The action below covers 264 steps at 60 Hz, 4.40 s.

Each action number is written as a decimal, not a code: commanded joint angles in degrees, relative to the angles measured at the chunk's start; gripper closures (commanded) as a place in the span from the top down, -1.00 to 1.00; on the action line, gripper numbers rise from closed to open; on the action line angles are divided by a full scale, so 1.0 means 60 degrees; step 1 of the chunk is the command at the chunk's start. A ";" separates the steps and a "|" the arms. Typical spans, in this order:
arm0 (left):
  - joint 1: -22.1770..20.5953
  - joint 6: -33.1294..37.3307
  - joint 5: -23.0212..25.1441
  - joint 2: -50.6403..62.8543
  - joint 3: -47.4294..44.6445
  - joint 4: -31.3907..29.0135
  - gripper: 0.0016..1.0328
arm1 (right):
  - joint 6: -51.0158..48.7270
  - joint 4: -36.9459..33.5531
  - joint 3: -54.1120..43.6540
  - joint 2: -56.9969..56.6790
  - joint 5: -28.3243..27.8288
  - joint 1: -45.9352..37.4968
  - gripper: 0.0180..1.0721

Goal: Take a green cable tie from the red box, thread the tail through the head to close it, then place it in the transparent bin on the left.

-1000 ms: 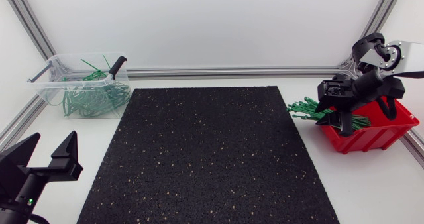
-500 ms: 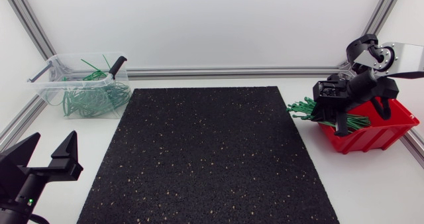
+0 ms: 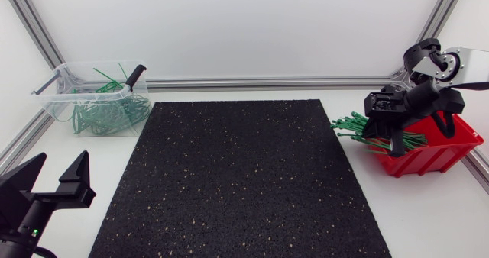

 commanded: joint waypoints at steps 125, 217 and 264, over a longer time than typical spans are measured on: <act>0.0002 -0.0064 -0.0024 -0.0053 -0.0377 -0.0195 0.92 | -0.1991 -0.1615 -0.1822 -0.1681 0.0431 0.0101 0.04; -0.0086 -0.0049 0.0079 -0.0053 -0.0362 -0.0283 0.92 | 0.1949 -0.5380 0.2001 -0.3761 0.0153 0.3631 -0.86; -0.0335 -0.0049 0.0255 -0.0039 -0.0348 -0.0400 0.92 | 0.7281 -0.6581 0.3627 -0.1037 -0.3993 0.6078 -0.87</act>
